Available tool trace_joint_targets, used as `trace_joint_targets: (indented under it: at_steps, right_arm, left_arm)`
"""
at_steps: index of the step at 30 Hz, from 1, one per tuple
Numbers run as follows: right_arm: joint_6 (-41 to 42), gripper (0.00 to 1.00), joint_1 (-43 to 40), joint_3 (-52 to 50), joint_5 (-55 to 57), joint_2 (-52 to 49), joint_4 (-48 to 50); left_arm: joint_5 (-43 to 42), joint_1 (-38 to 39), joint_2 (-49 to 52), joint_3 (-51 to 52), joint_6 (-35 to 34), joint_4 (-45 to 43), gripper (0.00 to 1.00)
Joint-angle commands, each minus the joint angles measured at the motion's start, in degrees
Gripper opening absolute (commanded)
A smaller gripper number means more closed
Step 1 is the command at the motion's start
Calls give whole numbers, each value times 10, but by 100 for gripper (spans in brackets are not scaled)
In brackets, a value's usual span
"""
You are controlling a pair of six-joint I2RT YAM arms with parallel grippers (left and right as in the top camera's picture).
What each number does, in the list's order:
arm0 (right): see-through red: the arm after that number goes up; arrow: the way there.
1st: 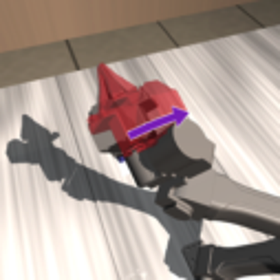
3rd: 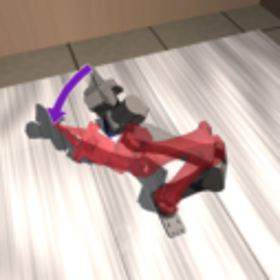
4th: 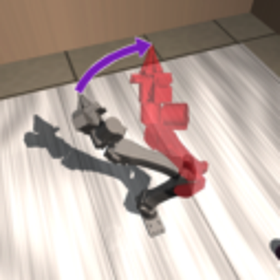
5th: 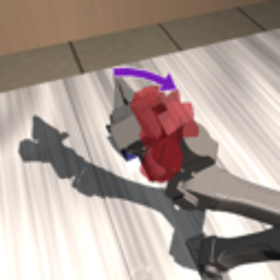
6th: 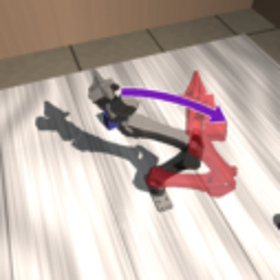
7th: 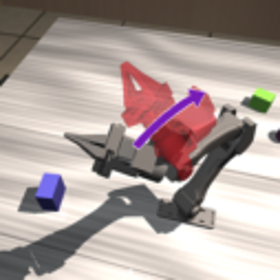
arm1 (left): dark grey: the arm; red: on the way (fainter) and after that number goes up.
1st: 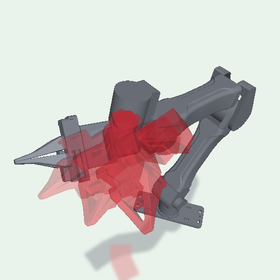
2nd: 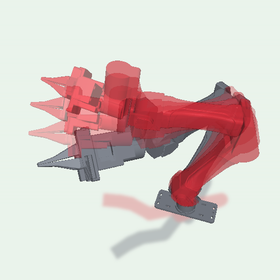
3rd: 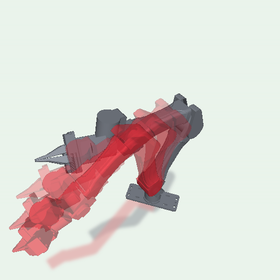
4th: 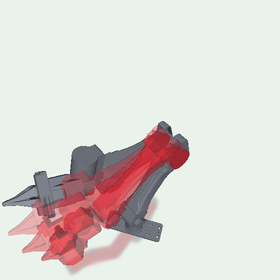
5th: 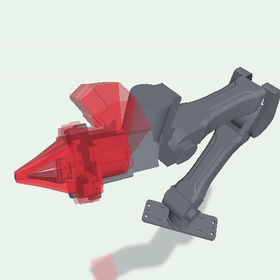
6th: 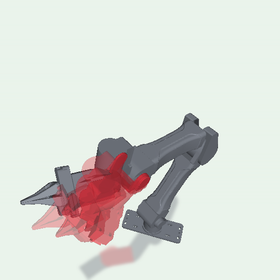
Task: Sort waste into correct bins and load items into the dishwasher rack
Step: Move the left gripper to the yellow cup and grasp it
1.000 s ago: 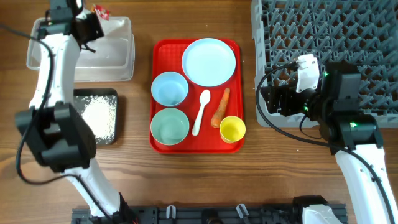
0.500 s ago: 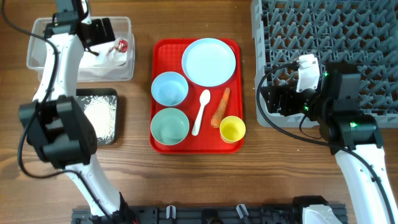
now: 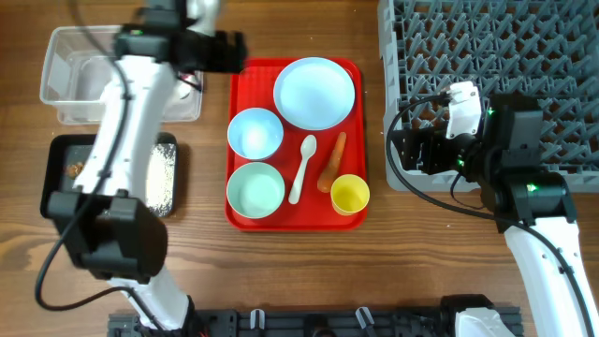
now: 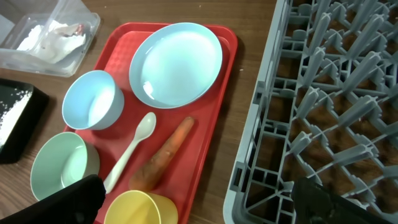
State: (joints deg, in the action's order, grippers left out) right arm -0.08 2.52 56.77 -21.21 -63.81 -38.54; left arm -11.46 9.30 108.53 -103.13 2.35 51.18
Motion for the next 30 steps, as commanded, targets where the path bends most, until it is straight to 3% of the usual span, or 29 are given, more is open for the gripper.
trace_joint_targets:
  at_steps: [1,9,16,20,24,30]
  right_arm:
    - [3,100,0,13,-6,-5,5]
    - [2,99,0,13,-6,-5,13]
    - [3,100,0,13,9,-5,14]
    - [3,100,0,13,9,-5,15]
    - [3,99,0,13,9,-5,14]
    - [3,99,0,13,9,-5,10]
  left_arm:
    - [-14,56,18,0,19,23,95]
    - [10,137,45,0,35,52,94]
    - [-11,186,45,0,32,164,88]
    - [-26,219,45,0,32,217,90]
    - [-26,259,49,1,33,212,95]
    - [-26,307,99,1,32,184,94]
